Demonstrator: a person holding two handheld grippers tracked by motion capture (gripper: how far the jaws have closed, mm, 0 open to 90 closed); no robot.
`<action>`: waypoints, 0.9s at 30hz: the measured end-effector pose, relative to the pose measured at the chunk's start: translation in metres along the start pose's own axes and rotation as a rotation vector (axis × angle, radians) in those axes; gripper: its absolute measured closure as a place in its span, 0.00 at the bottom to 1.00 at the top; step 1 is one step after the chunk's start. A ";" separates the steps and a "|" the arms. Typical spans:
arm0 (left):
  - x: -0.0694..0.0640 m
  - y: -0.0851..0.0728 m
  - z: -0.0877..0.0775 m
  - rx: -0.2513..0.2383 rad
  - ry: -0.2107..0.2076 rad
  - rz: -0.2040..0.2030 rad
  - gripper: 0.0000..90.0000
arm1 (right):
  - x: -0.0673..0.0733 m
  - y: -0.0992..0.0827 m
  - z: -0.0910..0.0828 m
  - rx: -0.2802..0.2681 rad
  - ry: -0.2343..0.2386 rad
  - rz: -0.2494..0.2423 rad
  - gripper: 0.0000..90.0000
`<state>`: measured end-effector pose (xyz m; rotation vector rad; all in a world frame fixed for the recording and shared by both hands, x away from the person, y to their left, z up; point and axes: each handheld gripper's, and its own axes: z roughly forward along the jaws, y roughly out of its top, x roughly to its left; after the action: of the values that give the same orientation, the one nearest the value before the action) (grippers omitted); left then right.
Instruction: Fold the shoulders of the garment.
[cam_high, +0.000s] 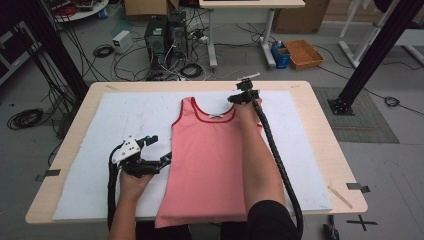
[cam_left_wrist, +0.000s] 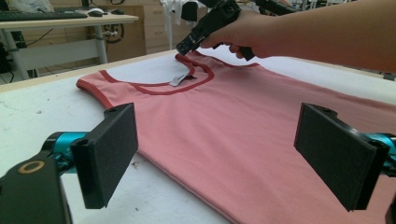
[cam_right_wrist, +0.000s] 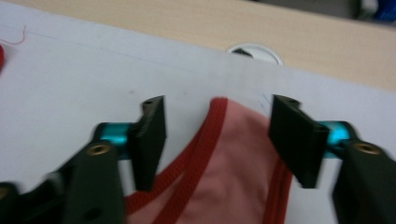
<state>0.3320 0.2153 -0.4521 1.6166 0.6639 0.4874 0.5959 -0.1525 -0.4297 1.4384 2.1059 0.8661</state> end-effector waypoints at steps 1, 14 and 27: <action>0.000 0.000 0.000 0.002 -0.002 0.001 0.15 | 0.002 0.002 0.003 0.026 -0.003 -0.009 0.57; 0.000 0.000 0.000 0.001 -0.002 0.005 0.15 | -0.008 0.003 -0.003 0.057 0.027 0.018 0.95; 0.000 0.000 0.000 0.000 -0.002 0.005 0.15 | -0.005 -0.001 -0.078 -0.126 0.058 -0.034 0.95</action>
<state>0.3317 0.2152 -0.4520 1.6193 0.6586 0.4888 0.5450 -0.1764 -0.3750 1.3239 2.0715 1.0191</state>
